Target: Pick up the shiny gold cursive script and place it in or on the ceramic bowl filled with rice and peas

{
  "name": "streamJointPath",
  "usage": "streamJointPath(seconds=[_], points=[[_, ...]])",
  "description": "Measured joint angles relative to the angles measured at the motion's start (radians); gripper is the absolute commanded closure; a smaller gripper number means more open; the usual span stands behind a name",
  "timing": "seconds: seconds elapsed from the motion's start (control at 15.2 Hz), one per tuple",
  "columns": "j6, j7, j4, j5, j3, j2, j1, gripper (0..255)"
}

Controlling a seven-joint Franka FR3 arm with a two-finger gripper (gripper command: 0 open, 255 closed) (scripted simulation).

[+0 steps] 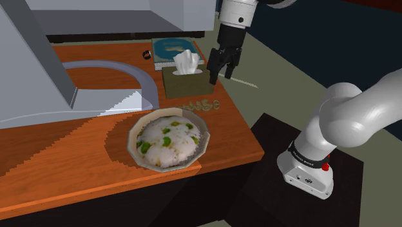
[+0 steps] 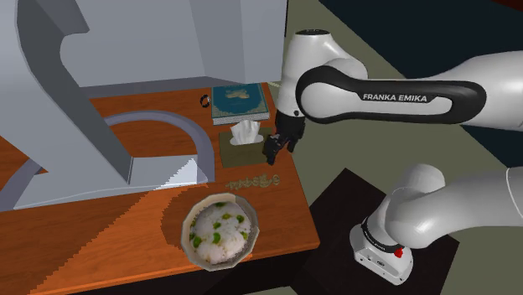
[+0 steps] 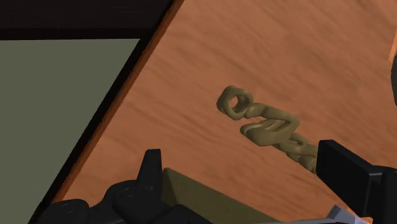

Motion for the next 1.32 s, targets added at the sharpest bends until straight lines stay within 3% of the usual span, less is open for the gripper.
streamJointPath(seconds=[0.33, 0.79, 1.25, 1.32], points=[[0.126, -0.01, -0.005, 0.069, 0.047, 0.108, 0.048, 0], [0.231, -0.013, -0.053, 0.099, 0.078, 0.159, 0.067, 0], [0.249, -0.017, -0.067, 0.104, 0.081, 0.161, 0.069, 0], [0.249, -0.017, -0.067, 0.104, 0.081, 0.161, 0.069, 255]])
